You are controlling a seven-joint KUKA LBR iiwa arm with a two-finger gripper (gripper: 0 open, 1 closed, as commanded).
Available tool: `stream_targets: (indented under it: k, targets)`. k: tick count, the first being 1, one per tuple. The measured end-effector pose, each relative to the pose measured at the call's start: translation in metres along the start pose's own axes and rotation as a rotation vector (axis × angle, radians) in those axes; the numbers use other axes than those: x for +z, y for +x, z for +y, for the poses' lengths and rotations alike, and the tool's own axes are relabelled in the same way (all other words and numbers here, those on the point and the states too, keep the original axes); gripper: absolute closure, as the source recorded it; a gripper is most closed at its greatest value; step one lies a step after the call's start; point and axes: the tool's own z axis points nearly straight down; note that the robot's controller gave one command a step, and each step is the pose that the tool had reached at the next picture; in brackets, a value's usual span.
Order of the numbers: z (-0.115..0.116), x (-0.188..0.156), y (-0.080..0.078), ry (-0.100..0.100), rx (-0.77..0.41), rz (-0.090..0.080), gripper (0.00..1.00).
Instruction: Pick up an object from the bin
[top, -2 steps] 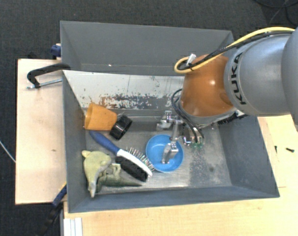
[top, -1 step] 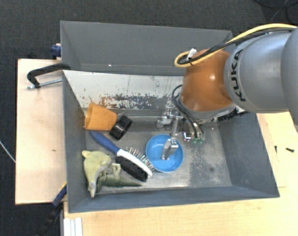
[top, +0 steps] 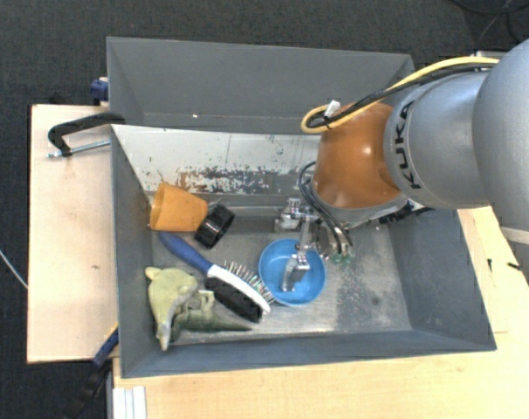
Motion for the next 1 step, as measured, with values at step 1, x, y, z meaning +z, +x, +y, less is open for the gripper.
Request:
stream_targets:
  k: [1]
  targets:
    - [0.0010, -0.0023, -0.0020, 0.000, 0.000, -0.003, 0.00]
